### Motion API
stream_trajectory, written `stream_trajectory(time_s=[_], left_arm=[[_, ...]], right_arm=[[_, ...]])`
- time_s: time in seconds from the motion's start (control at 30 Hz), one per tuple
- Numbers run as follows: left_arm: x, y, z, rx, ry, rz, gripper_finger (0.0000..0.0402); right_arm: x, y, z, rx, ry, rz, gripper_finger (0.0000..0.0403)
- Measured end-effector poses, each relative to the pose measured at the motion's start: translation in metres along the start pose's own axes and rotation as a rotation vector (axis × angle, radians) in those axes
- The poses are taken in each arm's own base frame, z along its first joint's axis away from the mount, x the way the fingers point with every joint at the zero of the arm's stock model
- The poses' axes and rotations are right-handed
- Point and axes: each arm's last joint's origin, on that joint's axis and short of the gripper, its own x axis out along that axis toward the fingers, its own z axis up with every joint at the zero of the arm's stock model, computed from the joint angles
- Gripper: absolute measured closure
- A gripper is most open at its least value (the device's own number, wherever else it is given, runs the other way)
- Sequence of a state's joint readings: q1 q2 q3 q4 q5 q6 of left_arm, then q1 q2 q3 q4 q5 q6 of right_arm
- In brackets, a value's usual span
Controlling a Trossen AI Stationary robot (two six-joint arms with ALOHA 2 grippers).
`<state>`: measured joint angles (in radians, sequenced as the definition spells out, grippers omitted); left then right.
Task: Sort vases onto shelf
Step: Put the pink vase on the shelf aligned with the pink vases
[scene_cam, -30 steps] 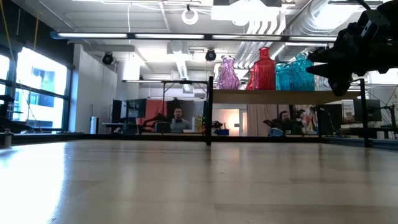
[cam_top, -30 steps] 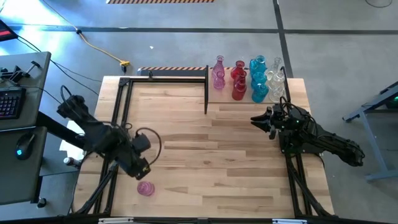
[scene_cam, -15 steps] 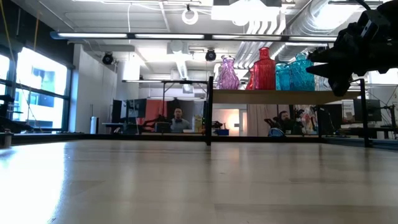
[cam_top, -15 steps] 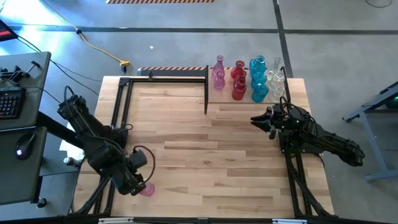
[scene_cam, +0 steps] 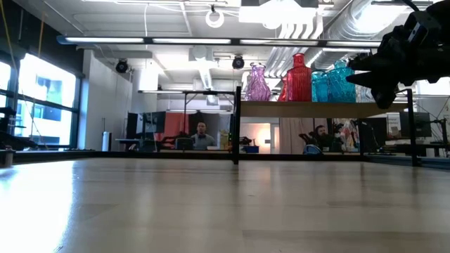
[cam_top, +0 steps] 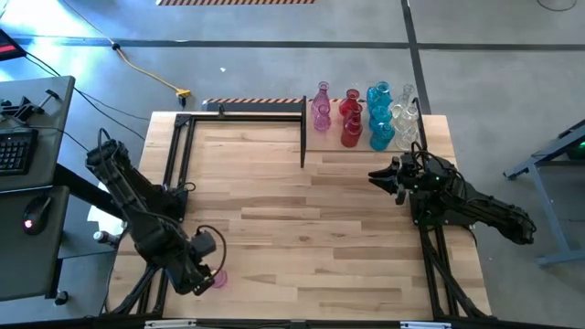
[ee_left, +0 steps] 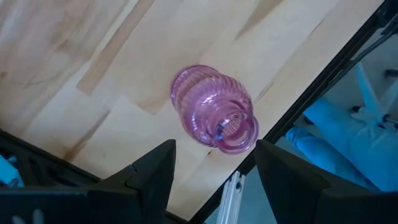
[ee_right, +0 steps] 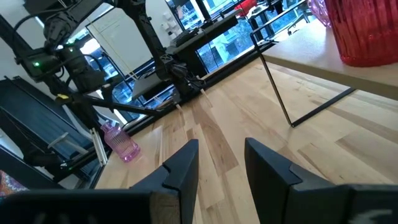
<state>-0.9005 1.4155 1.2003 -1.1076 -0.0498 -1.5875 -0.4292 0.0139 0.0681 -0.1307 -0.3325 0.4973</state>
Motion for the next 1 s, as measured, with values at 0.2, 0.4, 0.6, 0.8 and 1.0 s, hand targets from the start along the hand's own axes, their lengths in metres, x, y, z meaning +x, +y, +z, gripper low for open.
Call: stream_trajectory(time_s=[0.2,0.4,0.6,0.8,1.0], left_arm=[[0.011,0.001,-0.001,-0.004,0.018,-0.016,0.0190],[0.014,0.003,-0.001,-0.008,0.021,-0.012,0.0190],[0.021,0.001,-0.001,-0.001,0.020,0.016,0.0190],[0.026,-0.001,-0.001,0.010,0.010,0.037,0.0190],[0.026,-0.001,-0.001,0.010,0.002,0.037,0.0195]], right_arm=[[0.000,0.000,0.000,0.000,0.000,0.000,0.0292],[0.000,0.000,0.000,0.000,0.000,0.000,0.0292],[0.000,0.000,0.000,0.000,0.000,0.000,0.0292],[0.000,0.000,0.000,0.000,0.000,0.000,0.0292],[0.000,0.000,0.000,0.000,0.000,0.000,0.0292]])
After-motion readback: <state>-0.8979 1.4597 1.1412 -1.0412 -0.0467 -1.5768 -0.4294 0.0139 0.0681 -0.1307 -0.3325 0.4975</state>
